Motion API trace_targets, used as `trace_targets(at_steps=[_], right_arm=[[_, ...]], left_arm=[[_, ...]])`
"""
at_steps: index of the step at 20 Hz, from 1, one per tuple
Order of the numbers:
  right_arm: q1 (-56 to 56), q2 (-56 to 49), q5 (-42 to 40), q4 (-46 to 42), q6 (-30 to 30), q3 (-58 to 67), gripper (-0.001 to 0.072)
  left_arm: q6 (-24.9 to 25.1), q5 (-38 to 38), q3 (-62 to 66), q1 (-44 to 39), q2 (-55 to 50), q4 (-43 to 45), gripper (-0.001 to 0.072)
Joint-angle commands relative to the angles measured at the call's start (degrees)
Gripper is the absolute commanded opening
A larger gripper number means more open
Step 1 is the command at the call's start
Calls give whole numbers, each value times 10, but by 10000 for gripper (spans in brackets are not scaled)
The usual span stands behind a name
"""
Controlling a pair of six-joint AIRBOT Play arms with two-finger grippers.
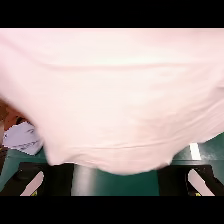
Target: Fold the shirts.
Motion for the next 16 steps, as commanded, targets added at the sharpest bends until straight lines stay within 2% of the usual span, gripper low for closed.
trace_targets(at_steps=[1,4,6,10,13,16], right_arm=[[50,-85,64,13,1,-82,13],[91,-181,63,-11,3,-142,13],[98,-261,50,-11,3,-157,13],[98,-401,-27,-5,-2,-119,13],[98,-472,-53,-3,-2,-43,13],[98,-497,-49,-7,-2,18,13]], left_arm=[[-4,-33,-156,0,-64,0,22],[14,21,-242,0,-152,-3,22],[23,77,-252,0,-232,-7,22],[95,226,-235,0,-379,-110,22],[117,245,-178,0,-448,-175,22],[119,243,-132,0,-458,-167,22]])
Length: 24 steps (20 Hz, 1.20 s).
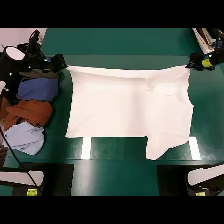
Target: Fold the shirts.
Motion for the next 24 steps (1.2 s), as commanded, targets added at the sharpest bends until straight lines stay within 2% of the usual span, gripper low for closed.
trace_targets(at_steps=[1,3,6,10,12,13,14,15,16,20,22,23,24], right_arm=[[1,-40,-10,-3,-3,57,13],[1,-34,15,-8,-20,49,13],[10,5,29,-84,-21,-42,13],[15,58,-22,-101,-20,-186,14],[15,69,-24,-90,-13,-230,25],[14,71,-24,-72,-13,-247,162],[9,71,-18,-54,-13,-256,332],[4,73,-12,-40,-13,-261,339],[-1,77,2,-30,-14,-261,339],[-35,144,63,-31,-42,-261,339],[-55,187,94,-31,-52,-261,346],[-63,208,107,-31,-53,-261,431],[-69,227,118,-30,-52,-261,552]], left_arm=[[15,6,46,0,-32,-14,21],[16,-47,51,-1,-31,5,20],[14,-107,25,-21,-31,79,20],[13,-93,-46,-46,-31,97,22],[-10,-88,-65,-45,-32,97,29],[-23,-92,-68,-44,-32,100,272],[-32,-100,-67,-44,-31,105,552],[-35,-114,-67,-44,-27,110,478],[-34,-133,-67,-44,-16,129,467],[-57,-227,-122,-44,76,245,467],[-65,-255,-202,-44,137,257,468],[-65,-254,-247,-44,169,253,468],[-65,-249,-296,-46,203,243,468]])
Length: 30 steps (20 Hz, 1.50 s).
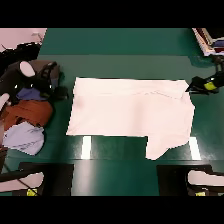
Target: Fold the shirts.
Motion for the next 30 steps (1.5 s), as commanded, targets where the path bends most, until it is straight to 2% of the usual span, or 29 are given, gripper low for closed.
trace_targets(at_steps=[1,4,6,8,10,11,12,14,15,17,20,23,25,26,27,30], right_arm=[[-27,68,56,5,-11,-2,566],[-29,112,59,8,-10,-2,564],[-23,130,59,8,-9,-2,564],[-21,144,63,8,-6,-2,564],[-21,152,65,8,-6,-2,564],[-22,157,67,7,-6,-8,564],[-28,167,65,8,-6,-28,564],[-44,194,65,7,-6,-100,563],[-58,212,64,3,-6,-146,564],[-98,249,71,-3,-7,-252,564],[-139,286,86,-62,-6,-417,563],[-145,300,56,-30,-6,-527,556],[-145,290,29,-21,3,-552,555],[-145,279,18,-17,6,-556,529],[-145,266,4,-4,6,-555,449],[-145,241,-45,50,5,-555,432]], left_arm=[[-16,-22,-145,-2,105,11,468],[-24,17,-255,-2,154,-26,468],[-11,43,-299,-2,159,-87,468],[12,63,-324,-2,158,-133,467],[11,72,-328,-2,159,-135,466],[10,80,-328,-2,159,-136,444],[10,86,-328,-2,159,-136,252],[10,98,-323,-2,159,-136,57],[14,97,-319,-2,159,-136,22],[28,88,-312,-2,159,-136,22],[41,86,-308,-2,159,-147,22],[47,90,-308,-2,159,-151,21],[51,91,-308,-2,159,-153,21],[51,90,-308,-2,159,-153,22],[51,90,-308,-2,159,-153,21],[51,91,-308,-2,159,-153,22]])
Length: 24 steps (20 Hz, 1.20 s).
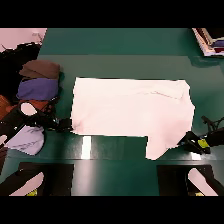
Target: Fold the shirts.
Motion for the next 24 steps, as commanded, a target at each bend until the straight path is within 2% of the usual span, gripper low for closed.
trace_targets(at_steps=[1,5,8,11,14,16,19,21,24], right_arm=[[0,-22,-61,51,2,-15,429],[0,4,-64,54,-6,-15,13],[0,68,-27,48,-6,-15,14],[0,147,59,14,-6,-15,13],[0,244,119,9,7,-10,13],[8,286,129,10,21,31,12],[60,262,95,14,37,132,12],[114,193,64,14,37,189,13],[204,56,-23,11,40,270,12]], left_arm=[[2,0,1,0,0,-2,22],[7,-4,1,0,5,0,20],[-20,-35,1,0,60,40,18],[-57,-126,-10,0,161,81,19],[-103,-239,-30,0,276,75,20],[-125,-264,-23,0,336,54,20],[-129,-199,27,0,331,57,19],[-115,-121,59,0,283,64,20],[-92,-18,105,0,167,67,21]])
